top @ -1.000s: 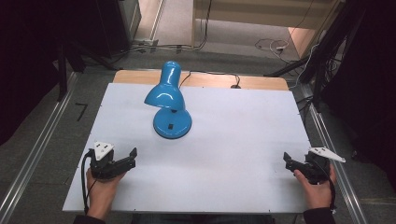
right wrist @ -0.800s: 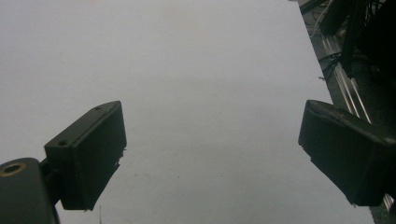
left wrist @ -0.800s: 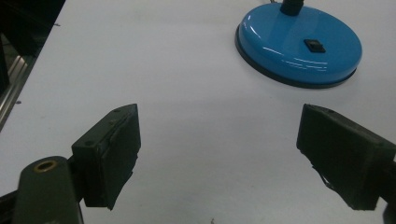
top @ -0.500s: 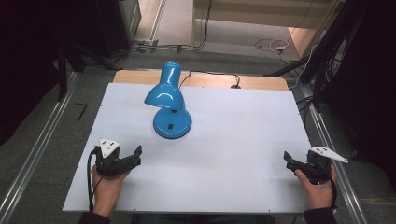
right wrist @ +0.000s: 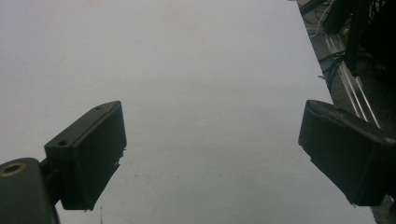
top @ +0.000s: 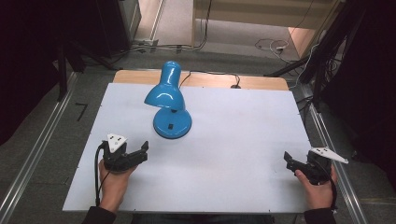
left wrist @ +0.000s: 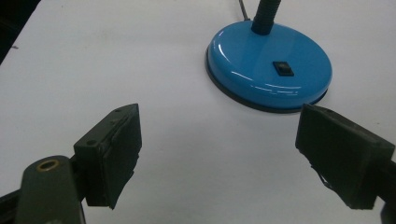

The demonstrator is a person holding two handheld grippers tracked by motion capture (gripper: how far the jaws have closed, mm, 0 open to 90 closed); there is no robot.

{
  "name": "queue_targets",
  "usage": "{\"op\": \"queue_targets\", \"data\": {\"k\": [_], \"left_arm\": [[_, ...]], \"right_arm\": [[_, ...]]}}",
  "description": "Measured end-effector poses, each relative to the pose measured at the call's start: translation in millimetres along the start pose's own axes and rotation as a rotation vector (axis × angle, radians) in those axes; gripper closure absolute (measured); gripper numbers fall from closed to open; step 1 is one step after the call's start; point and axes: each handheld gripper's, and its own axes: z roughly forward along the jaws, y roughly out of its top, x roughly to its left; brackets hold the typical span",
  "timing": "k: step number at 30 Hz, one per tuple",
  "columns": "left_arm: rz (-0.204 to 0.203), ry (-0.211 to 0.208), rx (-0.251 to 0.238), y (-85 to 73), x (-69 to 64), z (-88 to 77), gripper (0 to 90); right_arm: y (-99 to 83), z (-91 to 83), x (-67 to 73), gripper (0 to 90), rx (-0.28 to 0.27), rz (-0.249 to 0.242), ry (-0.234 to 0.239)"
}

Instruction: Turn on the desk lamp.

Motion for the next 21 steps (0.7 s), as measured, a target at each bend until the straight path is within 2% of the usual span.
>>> {"op": "queue_targets", "data": {"k": [15,21], "left_arm": [[-0.005,-0.052,-0.032,14.5,-13.6,11.5,15.1],[0.005,-0.050,-0.031,17.1,-16.9,17.4,15.6]], "right_arm": [[-1.4,1.6,-1.1,6.0,0.008,0.003,-0.007],[-2.0,2.3,-0.7,6.0,0.016,0.003,-0.010]]}}
